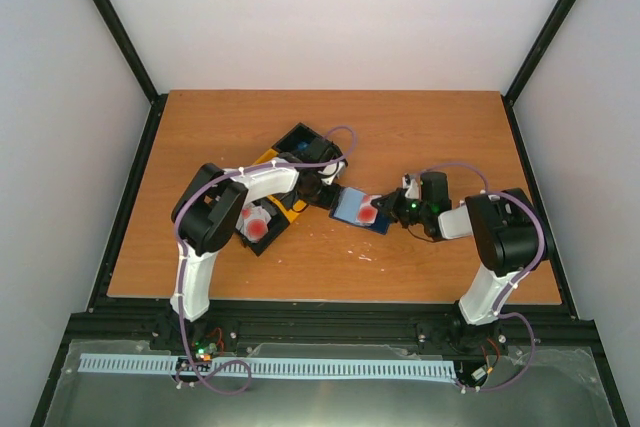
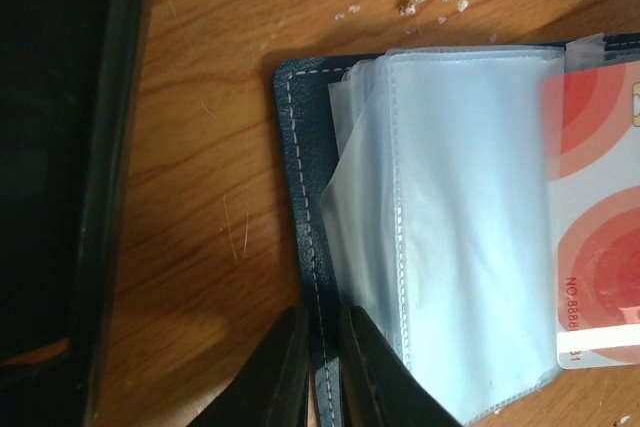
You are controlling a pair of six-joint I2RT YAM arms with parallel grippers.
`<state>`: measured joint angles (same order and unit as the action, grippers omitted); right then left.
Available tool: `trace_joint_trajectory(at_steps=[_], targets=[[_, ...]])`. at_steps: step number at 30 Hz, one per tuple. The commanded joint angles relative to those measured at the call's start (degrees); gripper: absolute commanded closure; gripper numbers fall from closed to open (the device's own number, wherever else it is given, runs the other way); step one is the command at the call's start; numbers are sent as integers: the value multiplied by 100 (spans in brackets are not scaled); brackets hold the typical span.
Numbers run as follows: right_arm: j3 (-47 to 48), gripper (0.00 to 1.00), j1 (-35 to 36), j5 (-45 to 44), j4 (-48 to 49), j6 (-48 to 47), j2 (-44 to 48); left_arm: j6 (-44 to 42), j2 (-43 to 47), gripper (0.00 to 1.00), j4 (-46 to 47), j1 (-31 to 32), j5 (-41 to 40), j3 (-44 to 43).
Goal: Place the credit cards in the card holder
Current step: Insert the credit card into the card holder.
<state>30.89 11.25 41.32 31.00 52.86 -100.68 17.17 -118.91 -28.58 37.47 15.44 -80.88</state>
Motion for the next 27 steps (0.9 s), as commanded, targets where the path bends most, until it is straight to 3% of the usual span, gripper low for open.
trace_joint_trajectory(at_steps=[1, 11, 21, 27], targets=[[70, 97, -17, -244, -106, -435, -124, -12, -242, 89, -223, 85, -94, -87], [-101, 97, 213, -225, 1073, 481, -587, -46, -223, 93, -164, 93, 82, -3], [202, 97, 579, -271, 1105, 549, -885, -108, -182, 94, -140, 102, 71, 66], [162, 82, 605, -533, 597, 379, -469, -117, -163, 94, -146, 100, 34, 68]])
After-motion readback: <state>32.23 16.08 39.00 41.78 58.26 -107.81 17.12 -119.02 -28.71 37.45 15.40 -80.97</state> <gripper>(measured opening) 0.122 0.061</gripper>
